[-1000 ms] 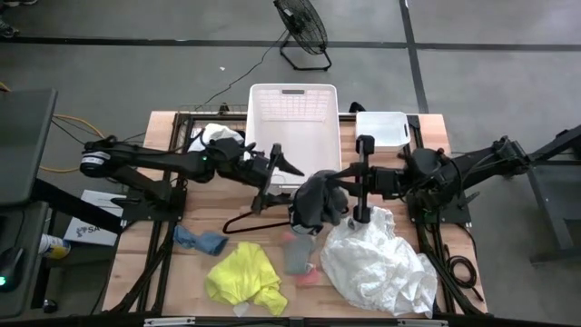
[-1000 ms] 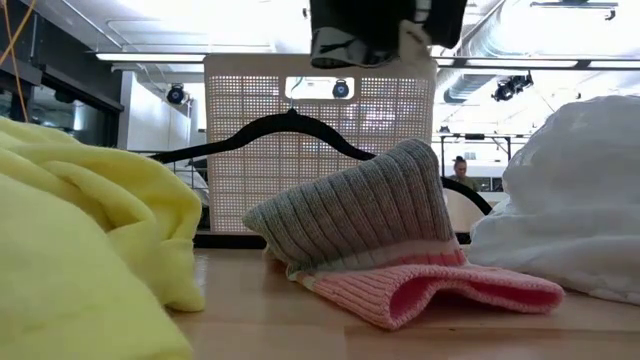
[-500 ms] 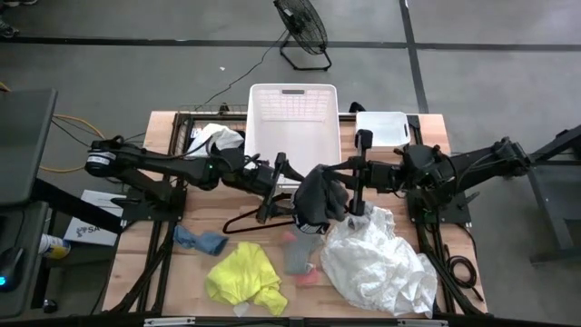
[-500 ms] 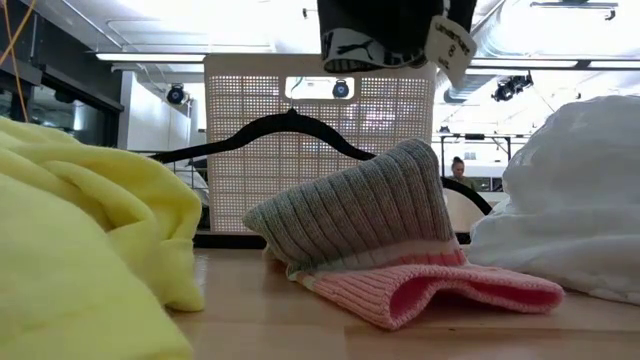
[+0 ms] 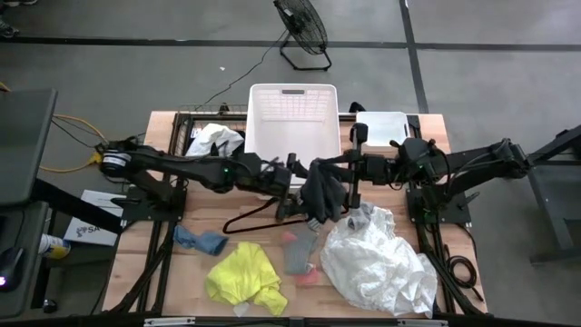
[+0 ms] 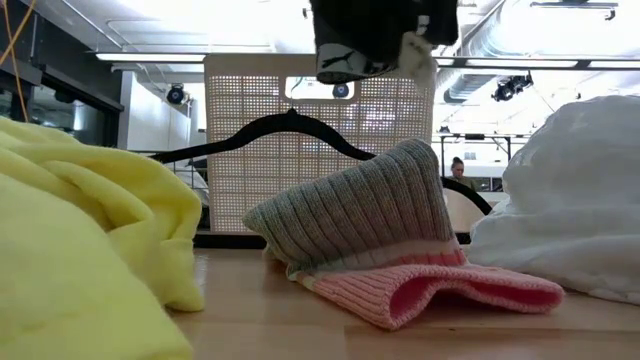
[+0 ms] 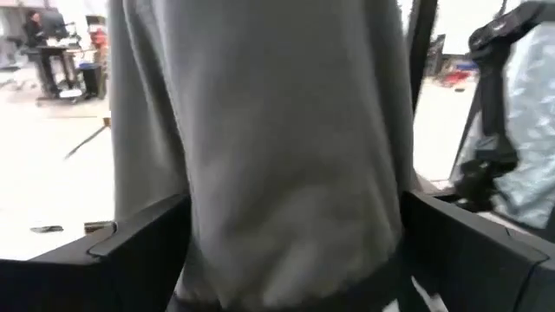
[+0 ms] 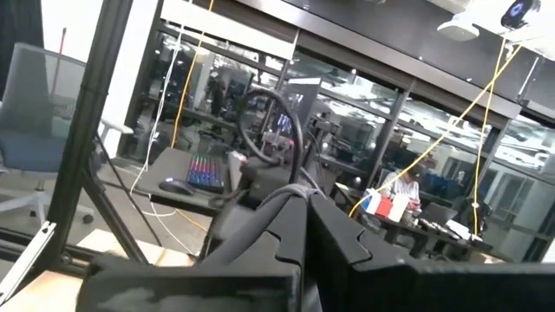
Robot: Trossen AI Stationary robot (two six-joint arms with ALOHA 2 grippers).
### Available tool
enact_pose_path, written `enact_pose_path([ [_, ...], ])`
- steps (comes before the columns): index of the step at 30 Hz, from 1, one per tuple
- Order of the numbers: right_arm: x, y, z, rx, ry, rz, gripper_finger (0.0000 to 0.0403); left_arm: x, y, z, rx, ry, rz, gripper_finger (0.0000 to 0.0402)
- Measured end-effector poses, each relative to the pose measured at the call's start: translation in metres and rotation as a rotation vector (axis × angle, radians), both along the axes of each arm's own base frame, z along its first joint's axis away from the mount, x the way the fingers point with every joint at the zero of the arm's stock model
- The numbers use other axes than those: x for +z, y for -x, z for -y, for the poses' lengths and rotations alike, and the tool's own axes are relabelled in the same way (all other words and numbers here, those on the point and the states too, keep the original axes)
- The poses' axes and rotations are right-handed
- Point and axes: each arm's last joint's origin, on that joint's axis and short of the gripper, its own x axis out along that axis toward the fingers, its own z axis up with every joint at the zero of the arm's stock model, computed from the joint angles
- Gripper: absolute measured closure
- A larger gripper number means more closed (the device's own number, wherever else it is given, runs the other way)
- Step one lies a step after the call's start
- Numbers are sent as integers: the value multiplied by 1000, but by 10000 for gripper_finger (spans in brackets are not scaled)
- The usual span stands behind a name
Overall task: Pick & Place Cloths
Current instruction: Put the gray underwear into the wire basket
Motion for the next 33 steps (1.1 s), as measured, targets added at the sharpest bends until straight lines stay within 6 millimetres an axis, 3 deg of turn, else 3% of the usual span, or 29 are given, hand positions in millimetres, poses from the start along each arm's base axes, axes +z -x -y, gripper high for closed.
enact_pose_path([
  [7, -1, 0, 0, 2, 1, -6, 399, 6, -22, 1, 15, -11, -41, 9],
  [11, -2, 0, 0, 1, 3, -17, 399, 14, -25, 1, 15, -13, -69, 39],
  [17, -2, 0, 0, 2, 4, -22, 399, 15, -26, 0, 33, -4, -110, 137],
  [27, -2, -1, 0, 4, -7, -26, 399, 13, -26, 1, 11, -9, -145, 376],
  [33, -3, -1, 0, 3, -7, -27, 399, 12, -25, 1, 2, -13, -152, 387],
])
